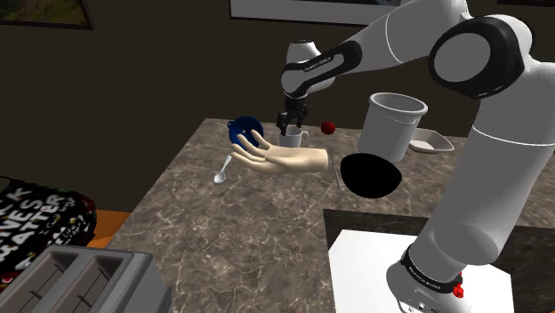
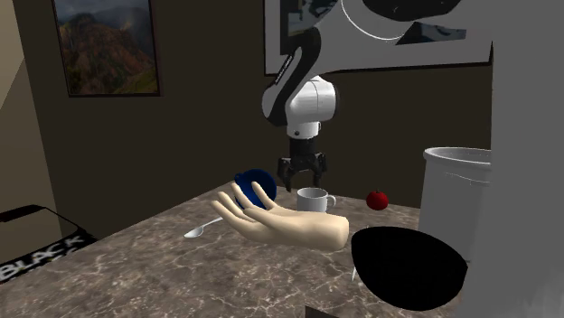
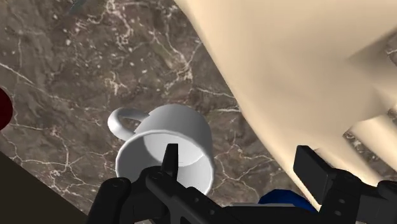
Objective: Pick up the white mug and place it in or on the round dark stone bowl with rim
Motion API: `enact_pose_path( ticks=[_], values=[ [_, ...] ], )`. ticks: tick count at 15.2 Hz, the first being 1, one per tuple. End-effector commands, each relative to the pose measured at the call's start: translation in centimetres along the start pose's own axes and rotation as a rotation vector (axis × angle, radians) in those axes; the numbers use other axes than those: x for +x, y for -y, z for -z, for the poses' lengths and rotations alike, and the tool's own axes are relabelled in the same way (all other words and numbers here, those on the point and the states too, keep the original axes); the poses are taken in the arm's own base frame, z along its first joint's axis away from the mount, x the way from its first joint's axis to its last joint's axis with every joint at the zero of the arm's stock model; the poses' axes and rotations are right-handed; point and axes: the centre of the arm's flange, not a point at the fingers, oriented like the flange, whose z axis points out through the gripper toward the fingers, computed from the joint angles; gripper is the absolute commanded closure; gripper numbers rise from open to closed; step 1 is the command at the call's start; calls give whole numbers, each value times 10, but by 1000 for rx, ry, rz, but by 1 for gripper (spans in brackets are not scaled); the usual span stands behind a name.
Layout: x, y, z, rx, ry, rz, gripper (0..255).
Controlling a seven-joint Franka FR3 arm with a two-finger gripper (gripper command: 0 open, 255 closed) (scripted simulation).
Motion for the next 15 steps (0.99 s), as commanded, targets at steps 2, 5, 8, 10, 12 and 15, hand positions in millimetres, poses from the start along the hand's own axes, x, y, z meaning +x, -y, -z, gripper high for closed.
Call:
enact_pose_path(
  ticks=[2,5,8,10,12,15],
  values=[
    [29,-8,-22,7,-4,-3,0],
    [51,-15,-40,12,-7,-5,0],
    [51,-15,-56,12,-7,-5,0],
    [51,-14,-66,12,-7,-5,0],
    [51,-14,-80,12,-7,-5,0],
    [51,-14,-80,12,-7,-5,0]
  ],
)
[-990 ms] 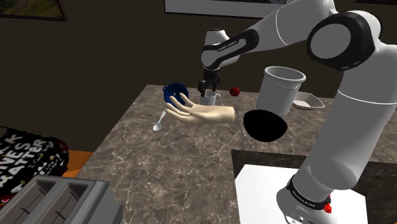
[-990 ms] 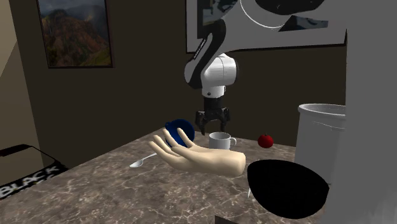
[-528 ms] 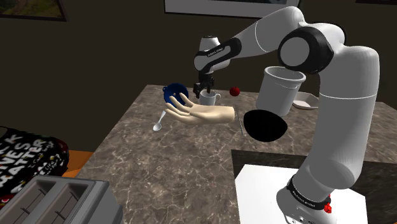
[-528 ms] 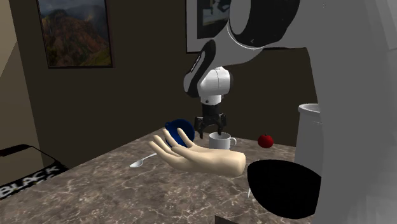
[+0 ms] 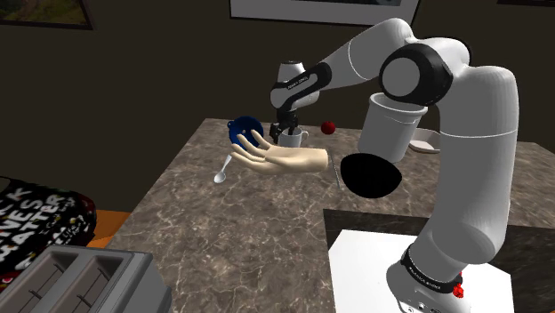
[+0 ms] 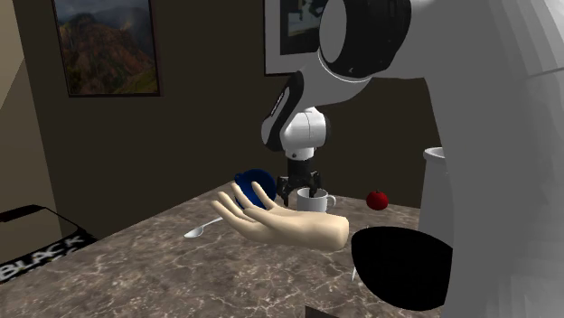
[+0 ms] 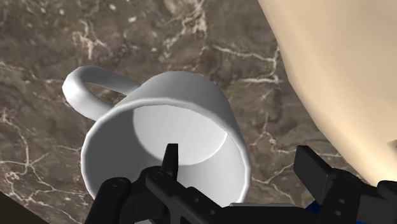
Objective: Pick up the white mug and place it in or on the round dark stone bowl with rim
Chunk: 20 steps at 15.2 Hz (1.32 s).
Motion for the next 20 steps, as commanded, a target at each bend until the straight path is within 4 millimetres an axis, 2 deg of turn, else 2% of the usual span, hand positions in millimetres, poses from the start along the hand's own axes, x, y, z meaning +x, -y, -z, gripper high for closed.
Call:
enact_pose_path(
  ticks=[1,5,6,15,20],
  values=[
    [0,0,-1,0,0,0,0],
    [0,0,-1,0,0,0,0],
    [0,0,-1,0,0,0,255],
    [0,0,-1,0,0,0,255],
    [2,-1,26,0,0,0,255]
  ],
)
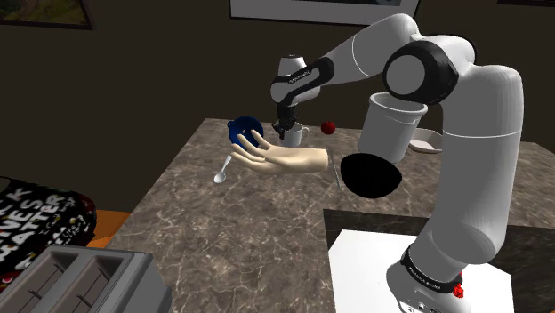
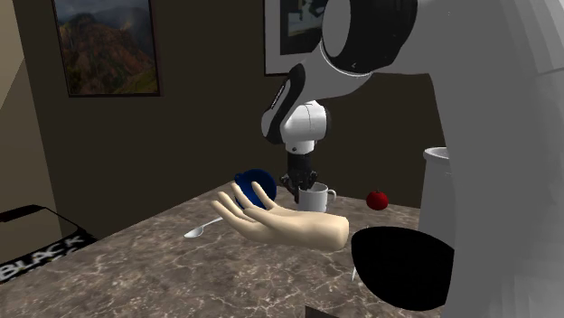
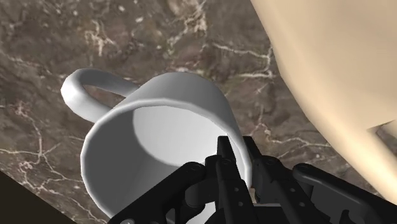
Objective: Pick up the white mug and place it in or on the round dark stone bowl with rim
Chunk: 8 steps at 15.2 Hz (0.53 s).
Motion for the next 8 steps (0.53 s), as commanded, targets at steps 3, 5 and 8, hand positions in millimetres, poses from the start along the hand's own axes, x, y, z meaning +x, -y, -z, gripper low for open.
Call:
enact_pose_path(
  ticks=[3,5,8],
  values=[
    [2,-1,22,0,0,0,255],
    [3,-2,32,0,0,0,255],
    [5,-2,48,0,0,0,255]
  ],
)
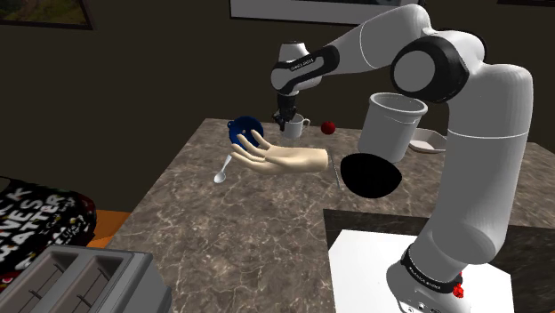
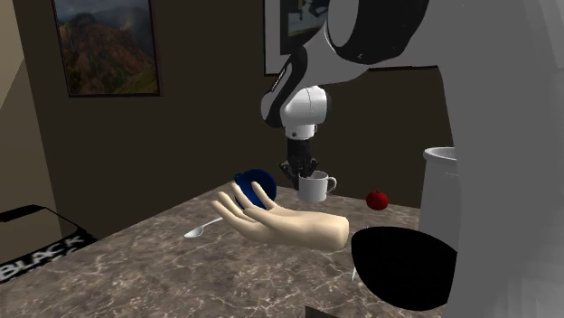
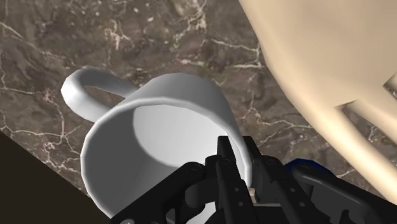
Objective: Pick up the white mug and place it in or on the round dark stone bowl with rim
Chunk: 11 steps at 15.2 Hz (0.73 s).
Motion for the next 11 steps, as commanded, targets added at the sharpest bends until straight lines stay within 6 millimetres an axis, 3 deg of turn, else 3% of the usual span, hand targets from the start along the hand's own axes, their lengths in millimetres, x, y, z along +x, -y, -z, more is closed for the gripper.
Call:
enact_pose_path(
  ticks=[1,11],
  values=[
    [1,-1,10,0,0,0,255],
    [6,-4,63,0,0,0,255]
  ],
)
